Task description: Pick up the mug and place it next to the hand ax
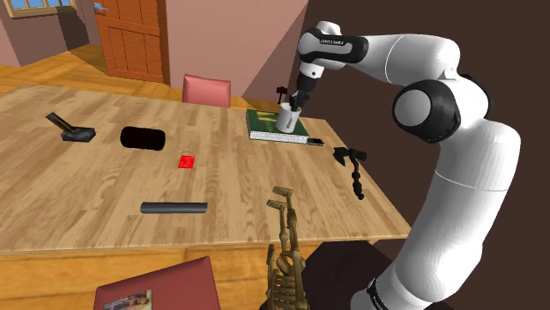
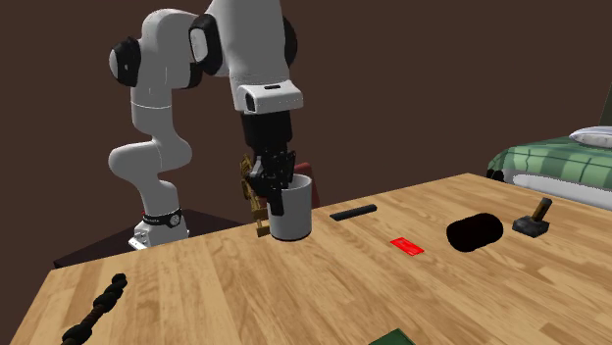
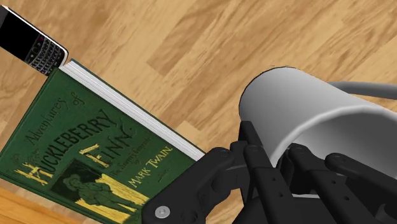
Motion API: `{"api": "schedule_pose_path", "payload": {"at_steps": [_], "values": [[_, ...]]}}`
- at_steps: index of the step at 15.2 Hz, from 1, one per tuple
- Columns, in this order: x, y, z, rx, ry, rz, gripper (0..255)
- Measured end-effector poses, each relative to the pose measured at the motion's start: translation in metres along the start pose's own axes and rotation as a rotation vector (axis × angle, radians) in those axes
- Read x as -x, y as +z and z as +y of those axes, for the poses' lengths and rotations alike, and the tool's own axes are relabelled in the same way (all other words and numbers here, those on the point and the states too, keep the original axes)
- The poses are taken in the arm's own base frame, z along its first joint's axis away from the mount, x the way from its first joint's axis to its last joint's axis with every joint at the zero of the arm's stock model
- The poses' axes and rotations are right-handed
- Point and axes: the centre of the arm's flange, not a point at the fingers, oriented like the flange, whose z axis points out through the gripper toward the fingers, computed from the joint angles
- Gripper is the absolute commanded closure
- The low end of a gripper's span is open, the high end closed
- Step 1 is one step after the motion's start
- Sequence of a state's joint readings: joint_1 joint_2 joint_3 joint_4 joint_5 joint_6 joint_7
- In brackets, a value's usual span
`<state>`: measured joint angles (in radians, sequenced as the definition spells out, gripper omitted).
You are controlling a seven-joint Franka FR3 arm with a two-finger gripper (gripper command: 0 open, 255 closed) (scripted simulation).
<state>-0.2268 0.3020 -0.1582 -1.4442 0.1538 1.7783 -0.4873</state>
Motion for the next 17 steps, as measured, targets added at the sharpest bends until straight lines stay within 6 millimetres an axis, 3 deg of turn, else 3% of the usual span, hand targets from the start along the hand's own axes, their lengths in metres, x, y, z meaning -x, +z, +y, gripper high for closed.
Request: {"api": "schedule_pose_path", "payload": {"at_steps": [4, 7, 17], "values": [[0.02, -0.006, 0.048, 0.0, 0.0, 0.0, 255], [0.024, -0.002, 0.068, 0.0, 0.0, 0.0, 255], [0.029, 0.049, 0.077, -0.001, -0.001, 0.0, 255]]}}
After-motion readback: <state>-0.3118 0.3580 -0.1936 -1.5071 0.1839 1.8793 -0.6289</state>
